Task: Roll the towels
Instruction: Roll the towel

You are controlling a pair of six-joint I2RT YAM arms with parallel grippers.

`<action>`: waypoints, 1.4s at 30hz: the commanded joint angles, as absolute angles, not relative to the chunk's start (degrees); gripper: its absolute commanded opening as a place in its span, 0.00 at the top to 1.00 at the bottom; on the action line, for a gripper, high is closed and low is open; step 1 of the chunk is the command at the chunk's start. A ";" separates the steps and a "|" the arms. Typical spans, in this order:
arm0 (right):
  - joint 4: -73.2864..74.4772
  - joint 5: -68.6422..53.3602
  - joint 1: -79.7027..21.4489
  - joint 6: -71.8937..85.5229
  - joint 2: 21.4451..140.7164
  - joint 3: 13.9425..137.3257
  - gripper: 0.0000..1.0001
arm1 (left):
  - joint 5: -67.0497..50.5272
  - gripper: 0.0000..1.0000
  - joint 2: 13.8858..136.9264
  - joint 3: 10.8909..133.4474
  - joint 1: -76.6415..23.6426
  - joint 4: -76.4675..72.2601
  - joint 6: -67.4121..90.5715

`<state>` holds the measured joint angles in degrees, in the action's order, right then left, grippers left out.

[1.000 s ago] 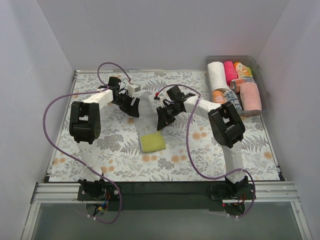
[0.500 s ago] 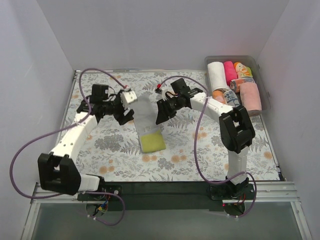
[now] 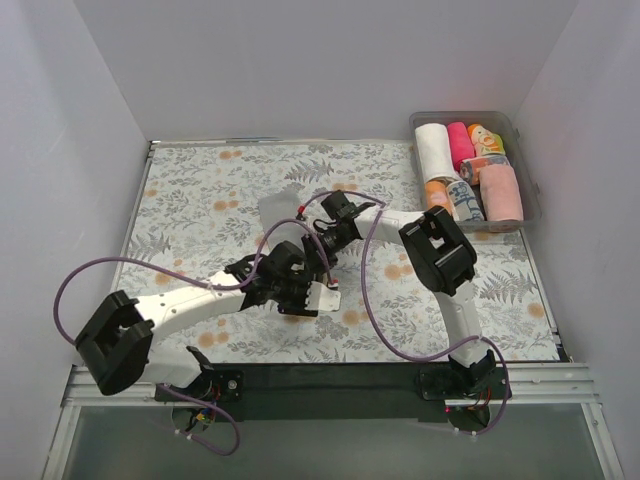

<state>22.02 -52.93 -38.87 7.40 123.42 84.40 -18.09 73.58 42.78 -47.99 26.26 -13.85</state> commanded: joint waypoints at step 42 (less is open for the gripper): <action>20.39 -51.33 -37.44 4.22 123.83 81.57 0.72 | -40.78 1.00 87.01 54.84 -34.55 43.15 -10.45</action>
